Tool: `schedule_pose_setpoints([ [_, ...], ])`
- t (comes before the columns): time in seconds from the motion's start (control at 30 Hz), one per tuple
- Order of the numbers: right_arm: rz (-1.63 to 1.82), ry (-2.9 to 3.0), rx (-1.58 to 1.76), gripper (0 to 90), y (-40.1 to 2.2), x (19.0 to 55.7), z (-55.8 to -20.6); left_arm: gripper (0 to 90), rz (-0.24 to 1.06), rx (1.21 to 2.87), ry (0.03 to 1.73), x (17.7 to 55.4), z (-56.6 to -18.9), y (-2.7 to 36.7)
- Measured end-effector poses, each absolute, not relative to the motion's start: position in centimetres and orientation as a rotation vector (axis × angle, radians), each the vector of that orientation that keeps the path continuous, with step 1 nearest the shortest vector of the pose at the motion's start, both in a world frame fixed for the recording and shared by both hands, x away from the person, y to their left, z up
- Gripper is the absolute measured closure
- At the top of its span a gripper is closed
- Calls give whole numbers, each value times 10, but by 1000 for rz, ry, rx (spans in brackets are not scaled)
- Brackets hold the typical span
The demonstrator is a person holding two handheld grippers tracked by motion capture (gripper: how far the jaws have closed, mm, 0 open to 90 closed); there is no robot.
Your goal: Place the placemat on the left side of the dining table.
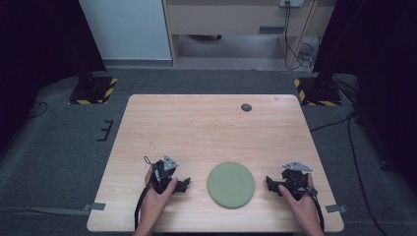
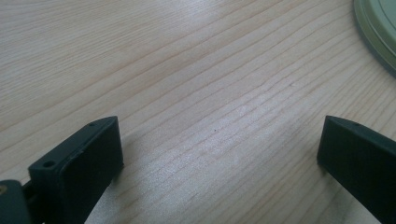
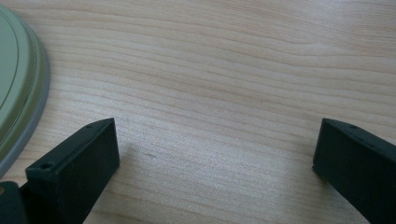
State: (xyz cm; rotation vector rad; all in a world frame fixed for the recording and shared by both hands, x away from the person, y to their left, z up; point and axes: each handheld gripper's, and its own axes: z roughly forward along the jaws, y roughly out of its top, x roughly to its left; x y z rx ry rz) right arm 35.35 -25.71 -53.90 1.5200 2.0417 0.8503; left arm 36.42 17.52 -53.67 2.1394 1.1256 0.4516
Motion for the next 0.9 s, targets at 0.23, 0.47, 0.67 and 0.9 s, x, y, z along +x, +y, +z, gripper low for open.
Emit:
schedule_pose_setpoints([
  [0.23, 864, 2050, 1515, 19, -258, 353, -538, 0, 478, 2117, 1196, 368, -536, 167],
  [0.47, 973, 2069, 1448, 35, -256, 347, -532, 37, 441, 2100, 1090, 360, -534, 166],
  [0.67, 1003, 2106, 1408, 37, -250, 341, -531, 37, 407, 2083, 1014, 348, -529, 147],
  [0.9, 1026, 2150, 1354, 38, -239, 338, -529, 35, 394, 2133, 913, 337, -528, 129],
])
